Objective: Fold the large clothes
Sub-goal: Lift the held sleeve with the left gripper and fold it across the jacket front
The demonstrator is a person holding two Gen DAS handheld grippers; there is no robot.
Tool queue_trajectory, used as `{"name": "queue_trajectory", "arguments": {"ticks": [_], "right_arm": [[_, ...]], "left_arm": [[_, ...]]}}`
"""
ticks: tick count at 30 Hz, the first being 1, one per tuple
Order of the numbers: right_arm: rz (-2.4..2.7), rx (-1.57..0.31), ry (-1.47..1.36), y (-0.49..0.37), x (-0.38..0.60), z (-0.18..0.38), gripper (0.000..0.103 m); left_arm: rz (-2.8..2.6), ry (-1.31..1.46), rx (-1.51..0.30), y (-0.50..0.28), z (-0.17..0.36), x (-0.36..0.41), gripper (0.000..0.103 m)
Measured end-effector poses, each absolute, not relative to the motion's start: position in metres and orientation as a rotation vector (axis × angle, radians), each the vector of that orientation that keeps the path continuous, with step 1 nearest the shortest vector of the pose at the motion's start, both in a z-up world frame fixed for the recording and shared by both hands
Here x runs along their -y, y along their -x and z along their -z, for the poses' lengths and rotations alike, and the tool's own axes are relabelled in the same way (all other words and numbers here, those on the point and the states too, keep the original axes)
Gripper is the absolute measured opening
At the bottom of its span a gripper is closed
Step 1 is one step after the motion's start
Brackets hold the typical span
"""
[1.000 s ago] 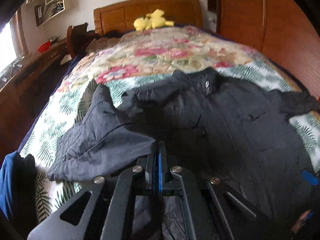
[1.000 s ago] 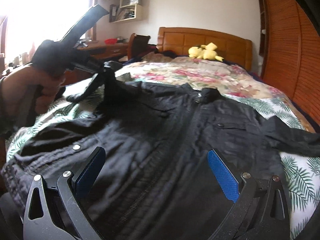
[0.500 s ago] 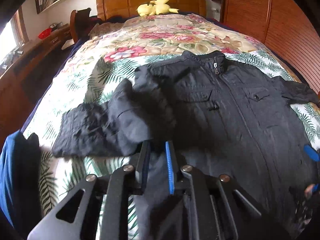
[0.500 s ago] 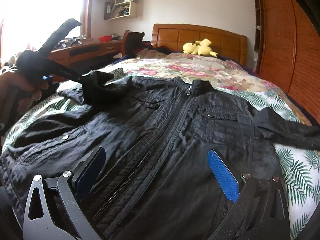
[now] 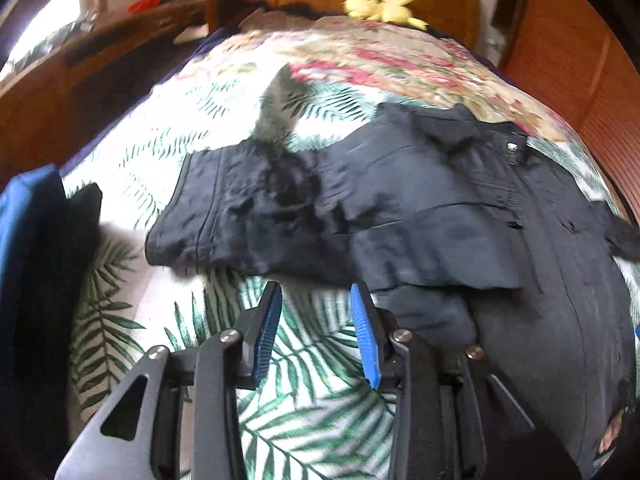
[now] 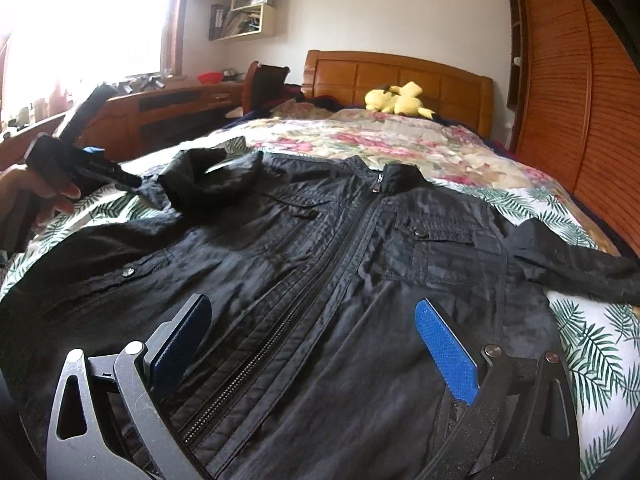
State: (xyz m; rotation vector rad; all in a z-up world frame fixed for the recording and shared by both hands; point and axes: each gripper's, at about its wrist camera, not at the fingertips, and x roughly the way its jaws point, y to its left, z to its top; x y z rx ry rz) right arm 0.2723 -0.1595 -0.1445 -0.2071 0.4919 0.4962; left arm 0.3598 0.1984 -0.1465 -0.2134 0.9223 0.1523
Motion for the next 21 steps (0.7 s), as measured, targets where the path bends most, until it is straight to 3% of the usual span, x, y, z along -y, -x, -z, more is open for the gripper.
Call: {"name": "queue_trajectory", "arguments": {"ticks": [18,19,21], "right_arm": [[-0.505,-0.504,0.232,-0.276,0.153,0.149,0.103],[-0.505,-0.504,0.231,-0.276,0.153,0.149,0.103],[-0.505,-0.504,0.232,-0.276,0.153,0.149,0.103]], "left_arm": [[-0.234,0.365,-0.879,-0.397,0.173,-0.242,0.036],[-0.238,0.341,-0.864,-0.398,0.171,-0.239,0.033],[-0.245,0.299,-0.865,-0.4,0.169,-0.235,0.013]]}}
